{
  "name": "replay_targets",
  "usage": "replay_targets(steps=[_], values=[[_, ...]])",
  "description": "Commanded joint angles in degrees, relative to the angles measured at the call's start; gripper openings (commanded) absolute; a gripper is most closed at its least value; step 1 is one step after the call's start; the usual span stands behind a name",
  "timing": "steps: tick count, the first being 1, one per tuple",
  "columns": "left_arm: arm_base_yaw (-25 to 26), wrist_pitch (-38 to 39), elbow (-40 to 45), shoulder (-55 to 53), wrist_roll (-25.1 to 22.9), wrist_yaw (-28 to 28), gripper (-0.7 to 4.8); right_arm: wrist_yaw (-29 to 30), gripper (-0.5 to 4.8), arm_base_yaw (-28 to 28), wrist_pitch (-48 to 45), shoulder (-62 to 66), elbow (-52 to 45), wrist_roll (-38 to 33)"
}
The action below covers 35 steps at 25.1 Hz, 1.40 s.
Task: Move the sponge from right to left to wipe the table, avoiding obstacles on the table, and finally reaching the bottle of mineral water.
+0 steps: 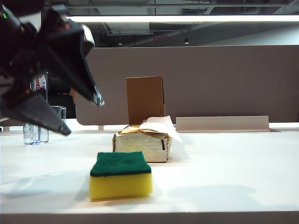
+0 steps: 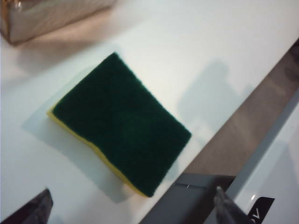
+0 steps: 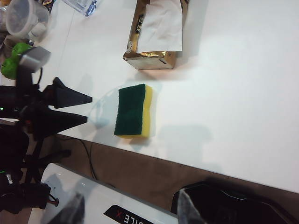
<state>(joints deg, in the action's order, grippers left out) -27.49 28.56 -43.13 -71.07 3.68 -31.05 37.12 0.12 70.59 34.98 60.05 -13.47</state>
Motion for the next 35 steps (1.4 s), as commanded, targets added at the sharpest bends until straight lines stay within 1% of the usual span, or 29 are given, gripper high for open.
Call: replay_targets(steps=[1,5,7,8,11,18,30,32,35], values=[[-0.04,-2.6,-0.31,-3.43,-0.04,-0.79,4.79,0.13,2.52,0.11,-0.31,-0.28,0.22,-0.04],[-0.04,-4.85,-0.31,-6.73,0.15,-3.54,4.79,0.13,2.52,0.13,-0.33,-0.31,0.22,-0.04],[-0.83,-6.99,-0.31,-8.63,2.21,-4.68,4.79,0.13,2.52,0.13,-0.24,-0.31,0.22,-0.04],[-0.83,-8.13,-0.31,-9.18,2.51,-4.79,4.79,0.13,2.52,0.17,-0.22,-0.31,0.22,-0.04],[-1.49,-9.6,-0.31,-10.05,2.78,-4.74,4.79,0.11,2.52,0.79,-0.22,-0.31,0.22,-0.04],[-1.49,-9.51,-0.31,-11.82,2.8,-3.67,4.79,0.11,2.52,0.76,-0.11,-0.31,0.22,-0.04],[-1.86,-10.73,-0.31,-16.83,2.84,-3.91,4.79,0.11,2.52,0.76,-0.04,-0.31,0.22,-0.07],[-2.49,-11.63,-0.31,-17.14,3.28,-3.76,4.79,0.09,2.52,0.76,-0.07,-0.31,0.22,-0.07],[-4.9,-14.75,-0.31,-18.43,6.03,-3.43,4.79,0.07,2.52,0.76,-0.09,-0.28,0.22,-0.07]])
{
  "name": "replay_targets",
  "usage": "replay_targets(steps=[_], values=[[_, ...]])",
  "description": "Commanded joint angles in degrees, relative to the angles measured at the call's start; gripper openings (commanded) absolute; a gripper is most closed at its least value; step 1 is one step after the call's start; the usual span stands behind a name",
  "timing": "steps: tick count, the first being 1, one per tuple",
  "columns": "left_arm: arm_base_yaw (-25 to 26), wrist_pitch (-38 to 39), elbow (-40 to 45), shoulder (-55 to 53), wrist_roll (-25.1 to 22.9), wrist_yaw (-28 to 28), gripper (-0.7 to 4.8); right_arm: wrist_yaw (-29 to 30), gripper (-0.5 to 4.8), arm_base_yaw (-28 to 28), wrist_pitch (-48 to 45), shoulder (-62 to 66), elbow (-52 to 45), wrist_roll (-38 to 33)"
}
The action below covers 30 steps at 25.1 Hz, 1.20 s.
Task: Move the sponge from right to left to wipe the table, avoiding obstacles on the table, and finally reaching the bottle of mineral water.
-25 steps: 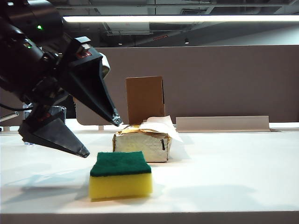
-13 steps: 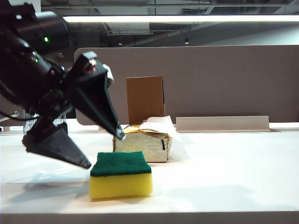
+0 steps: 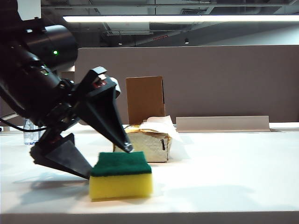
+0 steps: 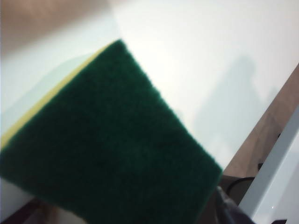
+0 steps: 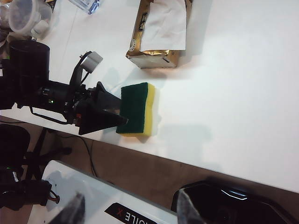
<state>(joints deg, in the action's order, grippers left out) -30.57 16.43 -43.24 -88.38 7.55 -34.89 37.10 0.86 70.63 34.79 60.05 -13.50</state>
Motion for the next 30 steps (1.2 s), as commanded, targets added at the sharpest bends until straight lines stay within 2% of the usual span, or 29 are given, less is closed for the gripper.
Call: replay_targets(steps=[1,7,8,9,10,11,12,20,23,25,27,30], values=[[-2.29,-2.99,-0.2,-1.38,2.36,0.52,4.79,0.11,2.52,0.02,-0.13,-0.09,0.22,-0.04],[-4.87,-3.19,-0.2,-3.43,3.17,4.72,4.67,0.09,2.52,0.02,-0.11,-0.11,0.22,-0.09],[-4.87,-2.97,-0.2,-3.45,4.07,5.35,3.36,0.09,2.52,0.02,-0.13,-0.11,0.22,-0.22],[-4.87,-2.91,-0.2,-3.45,4.07,5.33,2.49,0.09,2.52,0.02,-0.15,-0.11,0.22,-0.22],[-4.85,-2.51,-0.2,-3.45,4.07,5.16,0.6,0.09,2.52,0.02,-0.15,-0.11,0.22,-0.22],[-4.85,-2.19,-0.2,-3.45,4.07,5.2,0.14,0.09,2.52,0.02,-0.17,-0.11,0.24,-0.24],[-4.85,-1.7,-0.2,-3.48,4.04,5.31,-0.06,0.09,2.52,0.02,-0.17,-0.11,0.22,-0.26],[-4.85,-0.92,-0.2,-4.07,3.93,5.75,-0.06,0.09,2.5,0.0,-0.22,-0.11,0.24,-0.26],[-4.85,-1.36,-0.2,-4.07,3.61,5.77,-0.06,0.09,2.11,0.0,-0.24,-0.11,0.24,-0.26],[-4.72,-2.03,-0.2,-4.04,3.61,5.79,-0.06,0.13,2.09,0.0,-0.24,-0.11,0.24,-0.26],[-4.68,-1.92,-0.2,-4.02,3.54,8.48,-0.06,0.13,2.09,0.02,-0.22,-0.11,0.24,-0.26],[-4.68,-1.36,-0.2,-4.02,3.26,9.25,-0.06,0.13,2.09,0.02,-0.22,-0.11,0.24,-0.26]])
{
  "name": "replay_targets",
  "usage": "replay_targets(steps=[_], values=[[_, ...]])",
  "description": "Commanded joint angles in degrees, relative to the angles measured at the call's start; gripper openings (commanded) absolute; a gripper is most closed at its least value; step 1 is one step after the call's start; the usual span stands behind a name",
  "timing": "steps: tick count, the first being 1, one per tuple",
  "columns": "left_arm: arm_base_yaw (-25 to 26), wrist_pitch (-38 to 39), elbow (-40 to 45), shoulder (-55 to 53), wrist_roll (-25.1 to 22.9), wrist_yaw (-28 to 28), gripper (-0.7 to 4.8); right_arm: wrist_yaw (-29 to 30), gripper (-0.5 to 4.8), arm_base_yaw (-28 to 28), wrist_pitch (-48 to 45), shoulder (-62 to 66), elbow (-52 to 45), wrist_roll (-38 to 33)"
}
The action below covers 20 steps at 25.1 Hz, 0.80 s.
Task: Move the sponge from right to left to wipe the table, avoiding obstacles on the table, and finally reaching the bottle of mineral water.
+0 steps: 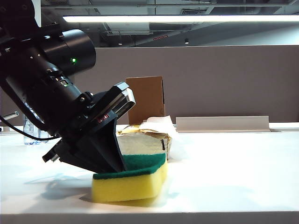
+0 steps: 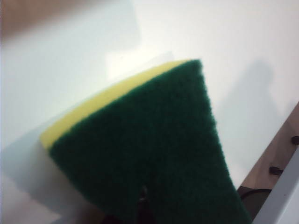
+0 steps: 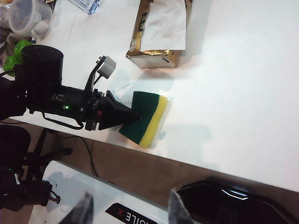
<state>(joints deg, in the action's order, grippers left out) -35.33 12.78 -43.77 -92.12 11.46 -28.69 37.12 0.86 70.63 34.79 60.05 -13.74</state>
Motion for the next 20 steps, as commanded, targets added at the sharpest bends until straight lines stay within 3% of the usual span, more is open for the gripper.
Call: replay_targets(steps=[1,8,20], values=[[0.09,2.45,0.33,-0.26,-1.11,3.06,-0.06,0.11,2.09,0.02,-0.22,-0.11,0.24,-0.02],[2.08,5.57,0.33,0.2,-3.23,6.1,-0.06,0.15,2.09,0.02,-0.17,-0.11,0.24,-0.02],[16.26,16.96,1.05,3.98,-13.25,9.88,-0.06,0.11,2.09,0.0,-0.74,-0.11,0.24,-0.02]])
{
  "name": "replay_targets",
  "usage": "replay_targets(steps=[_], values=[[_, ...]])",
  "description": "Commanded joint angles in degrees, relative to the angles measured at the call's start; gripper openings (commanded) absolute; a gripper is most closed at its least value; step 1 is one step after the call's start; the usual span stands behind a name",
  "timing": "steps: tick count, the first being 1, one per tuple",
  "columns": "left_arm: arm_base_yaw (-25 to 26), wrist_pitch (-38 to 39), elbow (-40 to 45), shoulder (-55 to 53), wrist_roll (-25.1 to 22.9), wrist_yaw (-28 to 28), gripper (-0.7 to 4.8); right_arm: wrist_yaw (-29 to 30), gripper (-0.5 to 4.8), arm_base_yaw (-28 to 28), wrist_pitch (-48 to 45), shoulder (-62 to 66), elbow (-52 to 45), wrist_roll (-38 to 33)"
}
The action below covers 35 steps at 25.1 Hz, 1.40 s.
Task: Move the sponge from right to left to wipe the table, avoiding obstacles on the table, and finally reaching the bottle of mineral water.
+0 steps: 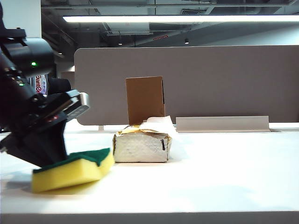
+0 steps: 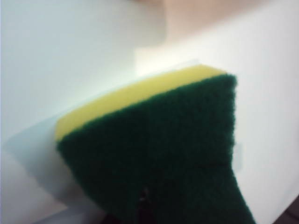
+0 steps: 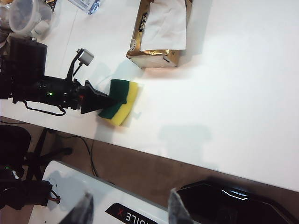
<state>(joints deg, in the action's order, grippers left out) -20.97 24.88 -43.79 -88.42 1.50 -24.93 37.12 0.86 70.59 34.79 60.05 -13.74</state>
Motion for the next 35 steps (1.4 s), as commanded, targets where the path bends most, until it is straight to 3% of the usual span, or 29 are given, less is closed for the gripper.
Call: replay_targets(steps=[1,8,14,16,25,32,35], values=[[2.47,5.01,1.53,0.59,-3.26,6.12,-0.06,0.11,2.09,0.0,-0.85,-0.11,0.24,-0.02],[5.66,5.2,5.49,2.75,-4.57,6.05,-0.06,0.11,2.09,0.0,-1.53,-0.09,0.24,-0.02],[17.38,7.78,9.73,6.73,-8.98,4.92,-0.06,0.57,2.09,0.02,-1.68,-0.09,0.24,-0.42],[21.14,7.61,9.7,8.11,-9.18,1.97,-0.06,0.59,2.09,0.02,-1.73,-0.09,0.24,-1.18],[34.03,11.76,9.68,14.12,-15.69,1.53,-0.06,4.17,2.09,0.04,-2.1,-0.09,0.24,-2.84],[34.69,10.86,9.68,14.1,-16.02,1.53,-0.06,4.17,2.09,0.63,-2.08,-0.11,0.24,-2.84],[34.69,5.18,9.68,14.08,-14.23,1.64,-0.06,4.39,2.09,1.2,-2.03,-0.11,0.24,-3.02]])
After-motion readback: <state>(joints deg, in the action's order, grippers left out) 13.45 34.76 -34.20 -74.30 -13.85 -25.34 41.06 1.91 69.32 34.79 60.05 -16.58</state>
